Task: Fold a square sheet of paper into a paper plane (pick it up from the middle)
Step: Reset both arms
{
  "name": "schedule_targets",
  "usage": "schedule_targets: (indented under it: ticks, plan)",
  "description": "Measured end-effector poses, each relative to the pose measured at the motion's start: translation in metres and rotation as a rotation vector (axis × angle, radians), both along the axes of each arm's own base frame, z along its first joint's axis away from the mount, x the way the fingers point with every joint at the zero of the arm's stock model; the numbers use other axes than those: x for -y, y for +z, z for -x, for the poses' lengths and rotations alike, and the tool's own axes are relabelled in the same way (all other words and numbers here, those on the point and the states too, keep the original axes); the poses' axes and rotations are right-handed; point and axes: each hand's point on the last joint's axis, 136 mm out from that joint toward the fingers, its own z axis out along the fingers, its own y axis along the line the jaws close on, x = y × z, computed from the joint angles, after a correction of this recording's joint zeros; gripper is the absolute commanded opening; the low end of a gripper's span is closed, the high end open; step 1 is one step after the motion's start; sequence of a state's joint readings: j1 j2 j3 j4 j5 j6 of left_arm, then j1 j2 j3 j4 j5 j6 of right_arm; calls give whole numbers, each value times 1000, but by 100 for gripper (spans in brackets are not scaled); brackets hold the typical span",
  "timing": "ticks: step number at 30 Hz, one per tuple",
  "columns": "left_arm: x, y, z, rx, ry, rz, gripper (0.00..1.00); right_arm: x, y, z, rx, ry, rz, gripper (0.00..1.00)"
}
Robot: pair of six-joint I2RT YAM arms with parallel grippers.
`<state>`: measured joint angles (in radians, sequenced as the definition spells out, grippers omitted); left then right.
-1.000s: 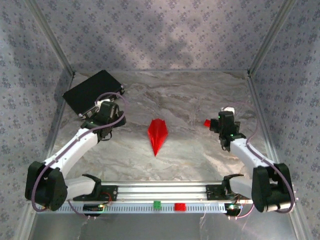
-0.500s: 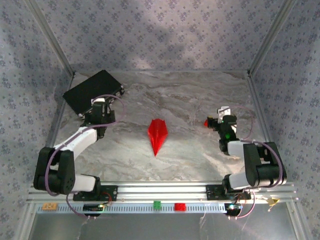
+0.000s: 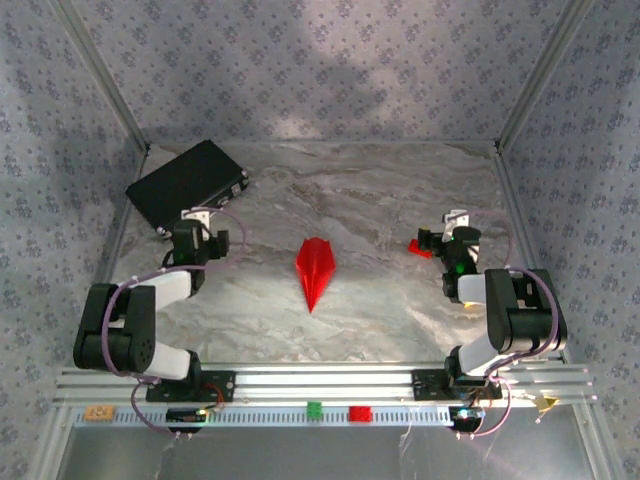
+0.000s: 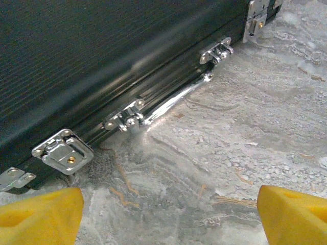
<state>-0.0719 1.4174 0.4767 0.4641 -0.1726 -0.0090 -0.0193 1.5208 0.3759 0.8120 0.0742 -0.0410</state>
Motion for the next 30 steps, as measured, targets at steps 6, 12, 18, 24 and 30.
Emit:
schedule_targets:
  ticks: [6,12,18,24,30]
  plan:
    - [-7,9,-10,133,-19,34,90,0,0,0,0,0,0,99]
    - [-22,-21,-3,77,2,90,100,0,0,0,-1,0,0,99]
    - [-16,-15,-7,96,-12,100,100,0,0,0,0,-1,-3,99]
    - [-9,-14,-8,100,-27,96,100,0,0,0,0,-1,-3,99]
    - [-10,-13,-9,101,-20,92,100,0,0,0,0,-1,-3,99]
